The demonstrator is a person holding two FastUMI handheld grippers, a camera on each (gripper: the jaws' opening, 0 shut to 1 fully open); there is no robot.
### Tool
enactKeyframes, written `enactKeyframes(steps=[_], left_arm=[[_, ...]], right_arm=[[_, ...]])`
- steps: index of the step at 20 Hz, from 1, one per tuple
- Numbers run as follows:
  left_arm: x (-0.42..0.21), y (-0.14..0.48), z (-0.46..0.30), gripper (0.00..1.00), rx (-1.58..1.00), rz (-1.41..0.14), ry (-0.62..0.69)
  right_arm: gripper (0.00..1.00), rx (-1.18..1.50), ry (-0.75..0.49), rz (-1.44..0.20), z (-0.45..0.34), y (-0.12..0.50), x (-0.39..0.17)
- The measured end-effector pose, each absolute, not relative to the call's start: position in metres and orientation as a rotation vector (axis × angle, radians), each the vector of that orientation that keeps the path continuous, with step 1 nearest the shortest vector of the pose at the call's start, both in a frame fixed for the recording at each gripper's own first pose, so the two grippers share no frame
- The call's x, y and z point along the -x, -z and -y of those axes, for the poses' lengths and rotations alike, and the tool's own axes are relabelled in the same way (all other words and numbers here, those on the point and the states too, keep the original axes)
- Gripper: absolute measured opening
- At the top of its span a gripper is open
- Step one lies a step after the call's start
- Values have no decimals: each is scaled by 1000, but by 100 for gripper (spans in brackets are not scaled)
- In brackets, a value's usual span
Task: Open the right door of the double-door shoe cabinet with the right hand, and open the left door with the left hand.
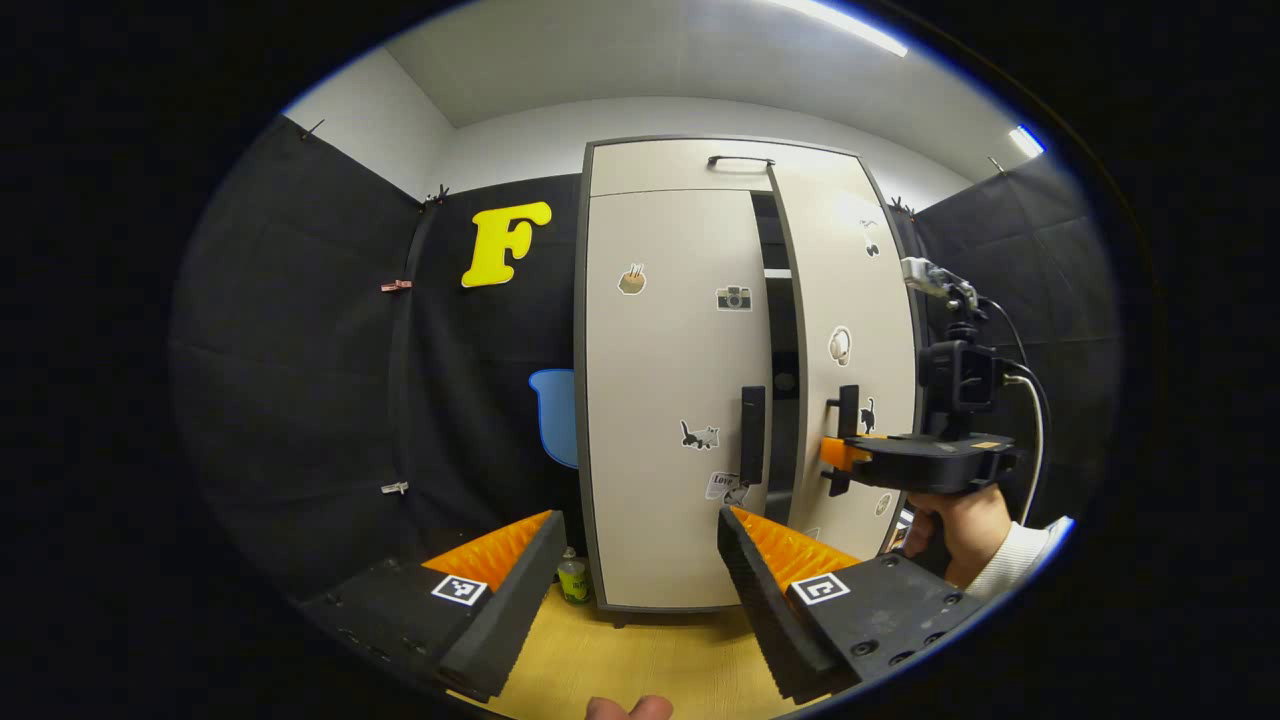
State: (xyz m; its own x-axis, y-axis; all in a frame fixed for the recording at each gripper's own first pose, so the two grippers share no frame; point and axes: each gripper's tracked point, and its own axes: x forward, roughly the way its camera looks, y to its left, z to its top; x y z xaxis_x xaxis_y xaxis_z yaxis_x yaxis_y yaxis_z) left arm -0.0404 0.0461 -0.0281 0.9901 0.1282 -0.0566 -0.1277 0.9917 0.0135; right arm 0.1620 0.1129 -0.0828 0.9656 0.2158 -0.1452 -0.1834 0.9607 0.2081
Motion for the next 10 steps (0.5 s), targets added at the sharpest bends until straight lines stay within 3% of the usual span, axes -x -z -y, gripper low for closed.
enactKeyframes(steps=[10], left_arm=[[52,26,-21,94,-8,-61,-112]], right_arm=[[17,-163,-204,-137,-67,74,-119]])
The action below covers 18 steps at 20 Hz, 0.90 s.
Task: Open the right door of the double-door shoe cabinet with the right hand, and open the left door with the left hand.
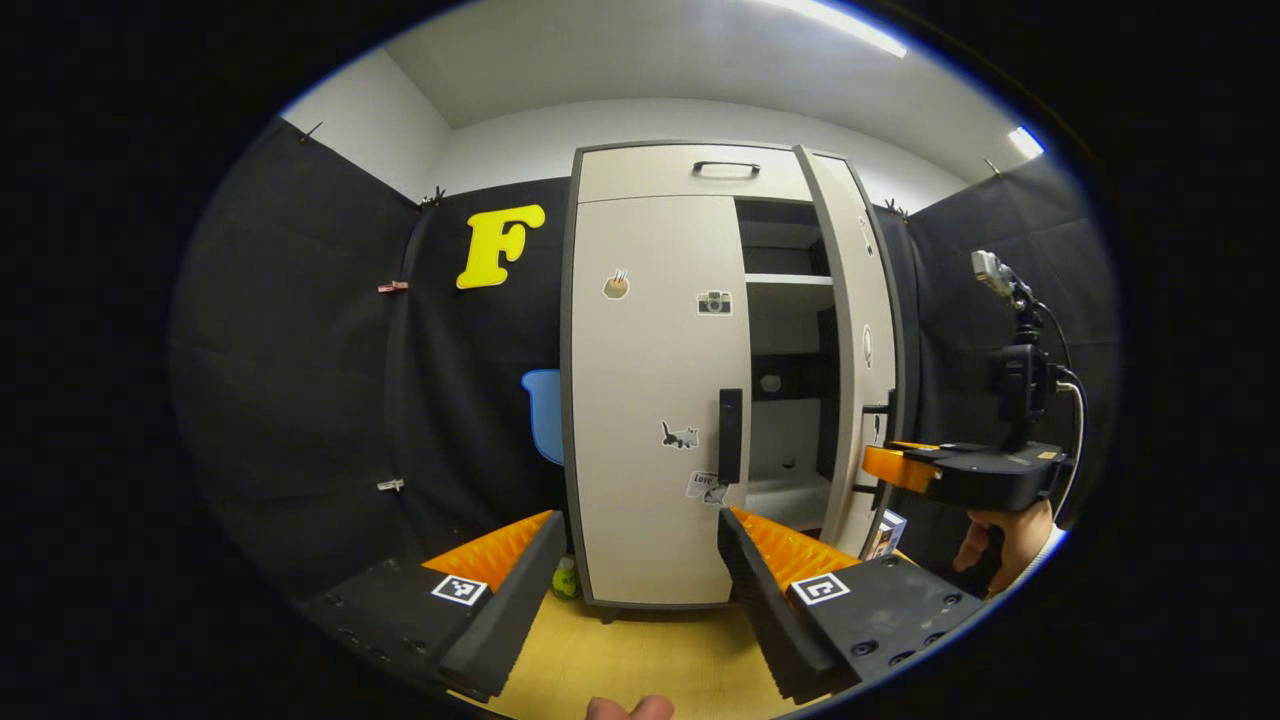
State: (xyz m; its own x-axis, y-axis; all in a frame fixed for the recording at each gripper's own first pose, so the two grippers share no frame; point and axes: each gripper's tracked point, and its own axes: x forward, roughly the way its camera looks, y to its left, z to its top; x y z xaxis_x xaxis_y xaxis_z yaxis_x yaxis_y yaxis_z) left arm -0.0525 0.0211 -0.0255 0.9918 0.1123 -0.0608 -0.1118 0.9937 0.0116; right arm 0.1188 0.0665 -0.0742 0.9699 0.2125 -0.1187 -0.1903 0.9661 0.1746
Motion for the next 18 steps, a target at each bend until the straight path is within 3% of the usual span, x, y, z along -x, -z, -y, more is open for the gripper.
enactKeyframes(steps=[18], left_arm=[[31,20,24,95,-13,-52,-23]], right_arm=[[16,-42,-99,-124,13,70,-94]])
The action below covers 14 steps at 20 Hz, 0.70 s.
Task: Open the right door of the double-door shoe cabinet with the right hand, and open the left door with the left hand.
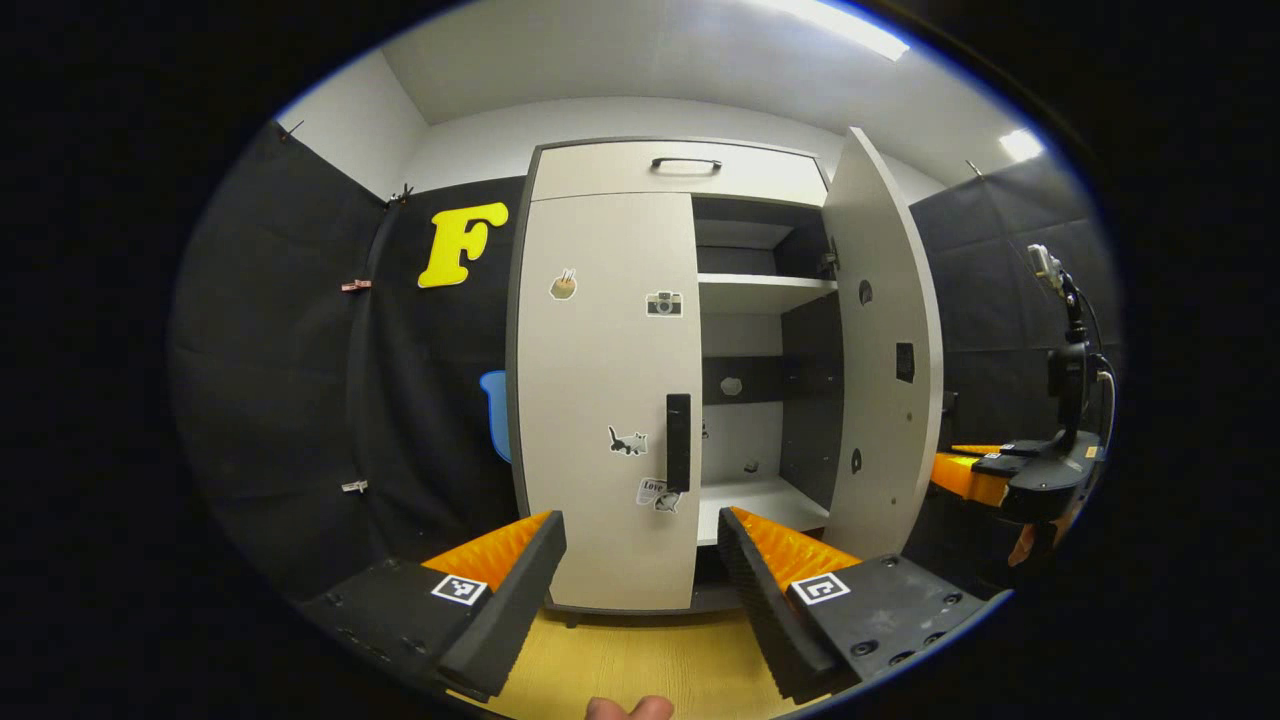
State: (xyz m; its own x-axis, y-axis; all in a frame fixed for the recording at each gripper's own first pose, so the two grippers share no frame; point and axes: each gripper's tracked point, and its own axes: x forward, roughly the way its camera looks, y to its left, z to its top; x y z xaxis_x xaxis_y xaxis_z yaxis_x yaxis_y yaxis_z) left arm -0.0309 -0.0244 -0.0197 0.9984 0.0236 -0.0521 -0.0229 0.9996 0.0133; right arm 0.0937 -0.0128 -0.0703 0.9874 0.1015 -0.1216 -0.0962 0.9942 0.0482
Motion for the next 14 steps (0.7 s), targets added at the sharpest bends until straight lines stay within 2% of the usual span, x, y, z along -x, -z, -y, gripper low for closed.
enactKeyframes(steps=[6,8,11,14], left_arm=[[28,19,45,95,-15,-54,7],[25,18,51,95,-22,-53,9],[17,16,60,95,-30,-51,16],[7,18,69,95,-26,-59,19]], right_arm=[[16,-110,-44,-156,57,70,-96],[11,-102,1,-152,82,69,-99],[11,-181,-75,-195,78,74,-101],[11,-175,-79,-194,84,73,-104]])
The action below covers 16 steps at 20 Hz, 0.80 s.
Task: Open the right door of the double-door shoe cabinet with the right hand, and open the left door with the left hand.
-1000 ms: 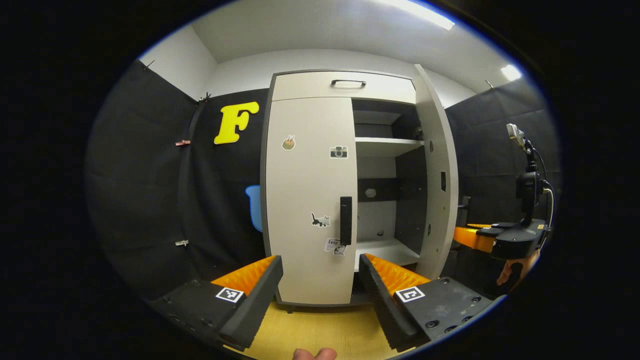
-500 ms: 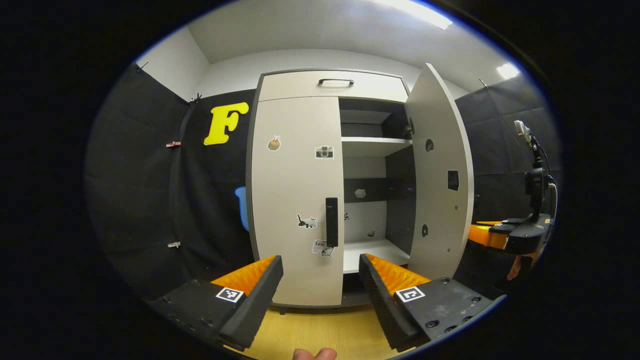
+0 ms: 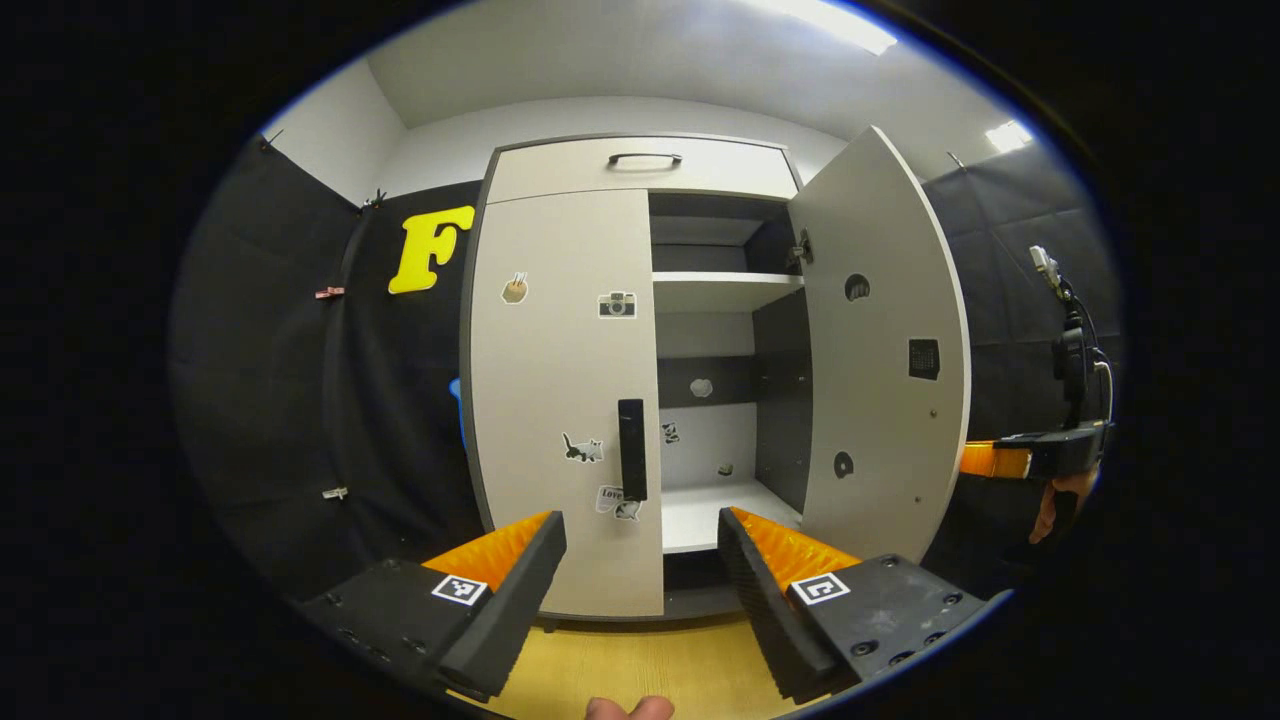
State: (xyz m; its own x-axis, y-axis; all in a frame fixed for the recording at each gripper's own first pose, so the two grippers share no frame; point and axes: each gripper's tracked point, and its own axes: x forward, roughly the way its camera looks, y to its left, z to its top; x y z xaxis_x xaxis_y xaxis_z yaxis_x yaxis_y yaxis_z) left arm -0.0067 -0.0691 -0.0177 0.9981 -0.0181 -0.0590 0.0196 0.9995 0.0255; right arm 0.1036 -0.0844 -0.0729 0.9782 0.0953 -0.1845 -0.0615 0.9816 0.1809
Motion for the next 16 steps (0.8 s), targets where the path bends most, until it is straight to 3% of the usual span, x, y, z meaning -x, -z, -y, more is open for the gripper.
enactKeyframes(steps=[3,7,8,9,10,11,12,14,16], left_arm=[[-6,17,74,95,-31,-61,11],[-34,14,74,94,-58,-57,4],[-43,14,74,94,-59,-56,4],[-52,13,75,94,-52,-58,6],[-61,13,76,94,-43,-58,8],[-71,12,79,94,-36,-58,12],[-81,12,79,94,-32,-57,14],[-100,16,78,94,-38,-63,9],[-119,22,72,94,-46,-74,-7]], right_arm=[[13,-170,-87,-194,84,74,-102],[26,-215,-98,-187,89,65,-93],[34,-228,-93,-180,92,62,-91],[32,-230,-90,-173,95,58,-87],[53,-228,-87,-173,99,57,-83],[61,-224,-84,-176,102,57,-80],[77,-228,-76,-176,105,55,-76],[88,-244,-54,-168,113,51,-69],[88,-260,-17,-171,121,51,-63]])
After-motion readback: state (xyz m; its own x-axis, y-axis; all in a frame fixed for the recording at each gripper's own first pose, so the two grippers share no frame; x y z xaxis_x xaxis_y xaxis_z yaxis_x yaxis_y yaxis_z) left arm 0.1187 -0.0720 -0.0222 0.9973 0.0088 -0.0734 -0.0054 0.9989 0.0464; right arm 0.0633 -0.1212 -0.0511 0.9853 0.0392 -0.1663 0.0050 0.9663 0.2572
